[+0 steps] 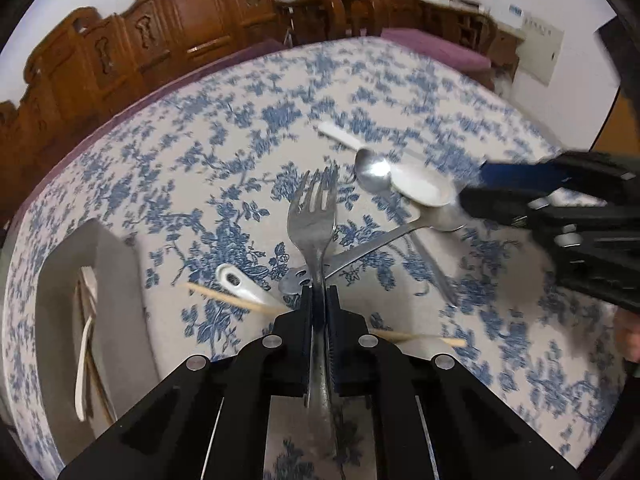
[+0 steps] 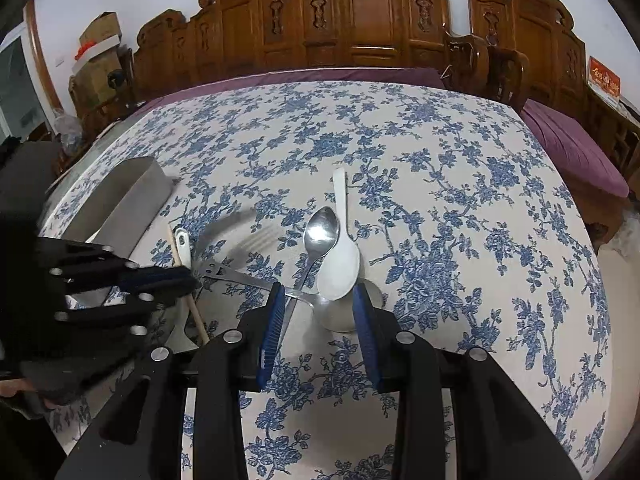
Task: Organize utensils
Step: 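Lift the steel fork with the left tool while the right lifts the white spoon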
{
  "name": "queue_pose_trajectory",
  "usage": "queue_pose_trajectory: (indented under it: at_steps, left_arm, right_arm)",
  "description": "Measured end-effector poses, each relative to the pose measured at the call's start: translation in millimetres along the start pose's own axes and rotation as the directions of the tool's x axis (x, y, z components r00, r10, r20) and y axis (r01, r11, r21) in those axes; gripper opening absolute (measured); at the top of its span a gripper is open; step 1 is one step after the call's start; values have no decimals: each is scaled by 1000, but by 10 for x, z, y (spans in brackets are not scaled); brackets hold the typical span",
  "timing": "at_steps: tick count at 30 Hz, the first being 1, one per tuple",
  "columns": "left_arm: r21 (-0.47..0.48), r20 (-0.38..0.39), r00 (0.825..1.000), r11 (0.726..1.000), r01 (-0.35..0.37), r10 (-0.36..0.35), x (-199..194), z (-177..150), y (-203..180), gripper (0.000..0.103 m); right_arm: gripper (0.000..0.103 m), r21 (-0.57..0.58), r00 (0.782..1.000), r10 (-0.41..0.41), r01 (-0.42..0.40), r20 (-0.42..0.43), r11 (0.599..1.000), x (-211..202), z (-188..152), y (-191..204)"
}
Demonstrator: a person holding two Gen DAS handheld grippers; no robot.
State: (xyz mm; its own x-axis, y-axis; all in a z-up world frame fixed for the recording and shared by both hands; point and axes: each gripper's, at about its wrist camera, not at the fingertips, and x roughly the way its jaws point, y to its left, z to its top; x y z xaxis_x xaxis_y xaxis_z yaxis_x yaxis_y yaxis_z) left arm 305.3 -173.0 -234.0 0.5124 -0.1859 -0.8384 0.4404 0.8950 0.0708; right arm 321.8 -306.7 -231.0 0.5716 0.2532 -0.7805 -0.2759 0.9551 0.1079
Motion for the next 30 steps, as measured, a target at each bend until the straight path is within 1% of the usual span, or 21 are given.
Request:
queue_pose_trajectory:
  at_steps: [3, 5, 8, 13, 17, 20, 24, 28, 30]
  left_arm:
    - [-22, 37, 999, 1000, 7, -6, -188, -71, 45, 6]
    - [-41, 58, 998, 999, 21, -18, -312, -123, 87, 6]
    - [-56, 88, 996, 998, 18, -13, -481, -188, 154, 6]
    - [-80, 114, 993, 997, 20, -11, -653, -275, 290, 6]
    - [-99, 132, 991, 995, 21, -8, -746, -343, 367, 6]
    - [-111, 144, 989, 993, 31, -14, -820, -402, 418, 6]
    - [-122, 160, 987, 992, 41, -21, -909, -492, 488, 6]
    - [-132, 170, 985, 990, 55, -32, -936, -551, 549, 6]
    - [-141, 176, 984, 988, 66, -41, -940, -596, 587, 6]
  right_arm:
    - [37, -18, 1000, -4, 4, -13, 1000, 44, -22, 71]
    - [37, -23, 1000, 13, -14, -20, 1000, 75, -34, 128]
    - [37, -45, 999, 30, -31, -24, 998, 112, -46, 232]
    - [37, -67, 995, 100, -102, -26, 993, 162, -55, 407]
    - [37, -97, 983, 180, -184, -42, 978, 210, -69, 599]
    - [30, -130, 975, 212, -219, -66, 967, 252, -90, 764]
    - [29, -157, 969, 228, -241, -97, 958, 316, -112, 926]
    - [29, -185, 972, 192, -216, -136, 959, 409, -135, 987]
    - [27, -197, 975, 177, -202, -137, 959, 406, -121, 996]
